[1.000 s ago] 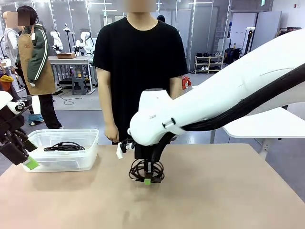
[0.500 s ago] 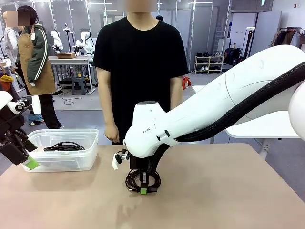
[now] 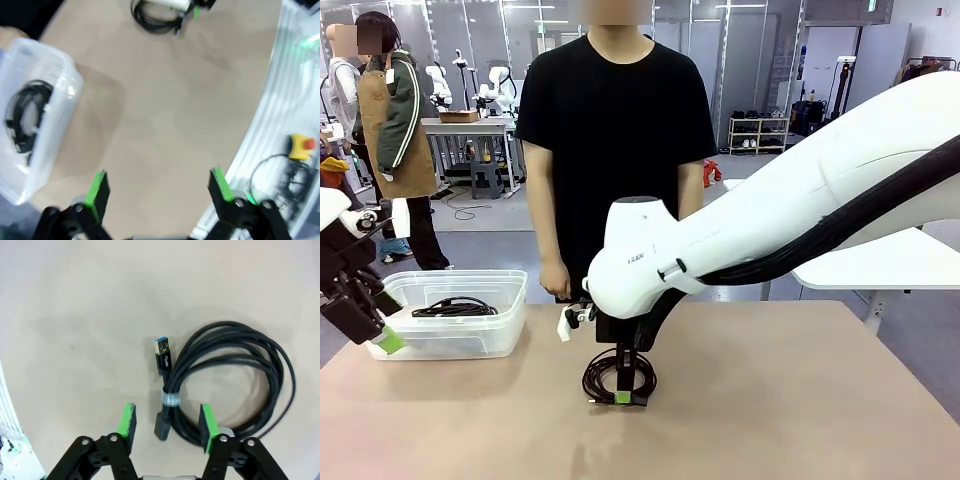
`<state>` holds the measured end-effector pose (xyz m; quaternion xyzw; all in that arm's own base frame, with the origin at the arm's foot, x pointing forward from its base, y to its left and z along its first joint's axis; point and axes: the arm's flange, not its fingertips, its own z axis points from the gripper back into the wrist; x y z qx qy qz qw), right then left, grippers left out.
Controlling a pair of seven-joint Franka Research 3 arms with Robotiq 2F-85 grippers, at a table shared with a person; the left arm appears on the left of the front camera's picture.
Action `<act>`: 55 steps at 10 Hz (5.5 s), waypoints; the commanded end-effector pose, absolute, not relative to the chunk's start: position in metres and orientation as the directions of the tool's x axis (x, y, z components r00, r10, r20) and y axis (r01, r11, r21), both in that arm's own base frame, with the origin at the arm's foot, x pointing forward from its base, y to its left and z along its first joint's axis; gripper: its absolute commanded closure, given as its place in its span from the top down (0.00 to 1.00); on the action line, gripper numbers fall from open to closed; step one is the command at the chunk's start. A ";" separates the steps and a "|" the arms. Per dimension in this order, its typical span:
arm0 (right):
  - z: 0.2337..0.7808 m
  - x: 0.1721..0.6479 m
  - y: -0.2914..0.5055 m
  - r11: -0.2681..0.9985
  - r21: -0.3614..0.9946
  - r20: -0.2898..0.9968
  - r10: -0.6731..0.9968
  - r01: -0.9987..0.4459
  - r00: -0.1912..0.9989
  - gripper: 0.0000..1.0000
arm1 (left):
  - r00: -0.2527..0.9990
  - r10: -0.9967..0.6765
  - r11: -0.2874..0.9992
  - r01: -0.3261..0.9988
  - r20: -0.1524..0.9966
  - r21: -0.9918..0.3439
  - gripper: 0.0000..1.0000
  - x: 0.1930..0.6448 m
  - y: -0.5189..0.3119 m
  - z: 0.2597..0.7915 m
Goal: Organize and store the cables.
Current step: Place the USB Extension Cable into the Organizing box.
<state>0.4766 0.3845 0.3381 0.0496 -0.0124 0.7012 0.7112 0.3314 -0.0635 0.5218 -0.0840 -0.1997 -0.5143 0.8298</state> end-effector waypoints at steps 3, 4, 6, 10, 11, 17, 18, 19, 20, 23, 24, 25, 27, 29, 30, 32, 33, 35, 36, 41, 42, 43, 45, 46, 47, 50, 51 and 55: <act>0.381 0.443 0.275 0.115 0.070 0.261 0.957 -0.991 0.130 1.00 | 0.332 -0.888 0.377 0.922 0.318 0.090 1.00 0.347 -0.105 0.549; 0.390 0.432 0.241 0.145 0.046 0.305 0.940 -0.988 0.152 1.00 | 0.311 -0.907 0.350 0.932 0.285 0.094 1.00 0.354 -0.120 0.553; 0.400 0.409 0.168 0.203 0.063 0.442 0.872 -0.977 0.210 1.00 | 0.240 -0.949 0.268 0.955 0.203 0.124 1.00 0.371 -0.165 0.557; 0.397 0.336 0.042 0.284 -0.002 0.624 0.749 -0.959 0.221 1.00 | 0.125 -0.986 0.139 0.983 0.112 0.124 1.00 0.402 -0.272 0.523; 0.392 0.317 0.017 0.295 -0.009 0.674 0.708 -0.955 0.212 1.00 | 0.100 -0.991 0.110 0.987 0.091 0.119 1.00 0.407 -0.292 0.513; 0.363 0.239 -0.075 0.319 -0.080 0.873 0.480 -0.944 0.088 1.00 | -0.047 -0.999 -0.050 0.993 -0.028 0.107 1.00 0.427 -0.363 0.456; 0.353 0.230 -0.082 0.321 -0.085 0.897 0.437 -0.943 0.067 1.00 | -0.050 -0.998 -0.053 0.994 -0.038 0.098 1.00 0.425 -0.368 0.445; 0.343 0.225 -0.086 0.344 -0.079 0.913 0.401 -0.936 0.071 1.00 | -0.046 -0.998 -0.050 0.995 -0.051 0.090 1.00 0.427 -0.369 0.438; 0.337 0.226 -0.090 0.382 -0.062 0.926 0.368 -0.922 0.090 1.00 | -0.038 -0.998 -0.042 0.995 -0.047 0.088 1.00 0.428 -0.368 0.437; 0.406 0.313 -0.142 0.344 -0.072 0.887 0.452 -0.936 0.098 1.00 | -0.066 -0.997 -0.068 0.995 -0.037 0.067 1.00 0.425 -0.366 0.435; 0.406 0.313 -0.142 0.344 -0.072 0.887 0.452 -0.936 0.098 1.00 | -0.066 -0.997 -0.068 0.995 -0.037 0.067 1.00 0.425 -0.366 0.435; 0.406 0.313 -0.142 0.344 -0.072 0.887 0.452 -0.936 0.098 1.00 | -0.066 -0.997 -0.068 0.995 -0.037 0.067 1.00 0.425 -0.366 0.435; 0.406 0.313 -0.142 0.344 -0.072 0.887 0.452 -0.936 0.098 1.00 | -0.066 -0.997 -0.068 0.995 -0.037 0.067 1.00 0.425 -0.366 0.435; 0.406 0.313 -0.142 0.344 -0.072 0.887 0.452 -0.936 0.098 1.00 | -0.061 -0.997 -0.056 0.993 0.045 0.099 1.00 0.422 -0.370 0.427; 0.406 0.313 -0.142 0.344 -0.072 0.887 0.452 -0.936 0.098 1.00 | -0.038 -0.996 -0.029 0.992 0.077 0.119 1.00 0.425 -0.371 0.416; 0.406 0.313 -0.142 0.344 -0.072 0.887 0.452 -0.936 0.098 1.00 | -0.057 -0.997 -0.050 0.992 0.060 0.112 1.00 0.431 -0.375 0.394; 0.406 0.313 -0.142 0.344 -0.072 0.887 0.452 -0.936 0.098 1.00 | -0.061 -0.996 -0.054 0.994 0.070 0.095 1.00 0.438 -0.378 0.383; 0.406 0.313 -0.142 0.344 -0.072 0.887 0.452 -0.936 0.098 1.00 | -0.066 -0.994 -0.060 0.996 0.084 0.070 1.00 0.446 -0.384 0.366; 0.406 0.313 -0.142 0.344 -0.072 0.887 0.452 -0.936 0.098 1.00 | -0.083 -0.984 -0.080 0.996 0.156 0.028 1.00 0.451 -0.384 0.359; 0.406 0.313 -0.142 0.344 -0.072 0.887 0.452 -0.936 0.098 1.00 | -0.058 -0.985 -0.064 0.997 0.160 -0.031 1.00 0.463 -0.388 0.336; 0.406 0.313 -0.142 0.344 -0.072 0.887 0.452 -0.936 0.098 1.00 | -0.068 -0.985 -0.075 0.996 0.157 -0.039 1.00 0.462 -0.390 0.333; 0.406 0.313 -0.142 0.344 -0.072 0.887 0.452 -0.936 0.098 1.00 | -0.071 -0.985 -0.079 0.996 0.157 -0.048 1.00 0.462 -0.390 0.329; 0.406 0.313 -0.142 0.344 -0.072 0.887 0.452 -0.936 0.098 1.00 | -0.059 -0.985 -0.069 0.996 0.161 -0.055 1.00 0.464 -0.389 0.323; 0.406 0.313 -0.142 0.344 -0.072 0.887 0.452 -0.936 0.098 1.00 | -0.058 -0.986 -0.068 0.996 0.158 -0.061 1.00 0.468 -0.389 0.319; 0.406 0.313 -0.142 0.344 -0.072 0.887 0.452 -0.936 0.098 1.00 | -0.058 -0.986 -0.068 0.996 0.158 -0.061 1.00 0.470 -0.389 0.318; 0.406 0.313 -0.142 0.344 -0.072 0.887 0.452 -0.936 0.098 1.00 | -0.054 -0.986 -0.066 0.996 0.156 -0.068 0.30 0.472 -0.387 0.315; 0.406 0.313 -0.142 0.344 -0.072 0.887 0.452 -0.936 0.098 1.00 | -0.049 -0.987 -0.060 0.996 0.156 -0.069 0.00 0.472 -0.385 0.312; 0.406 0.313 -0.142 0.344 -0.072 0.887 0.452 -0.936 0.098 1.00 | -0.041 -0.985 -0.053 0.996 0.168 -0.069 0.00 0.473 -0.383 0.311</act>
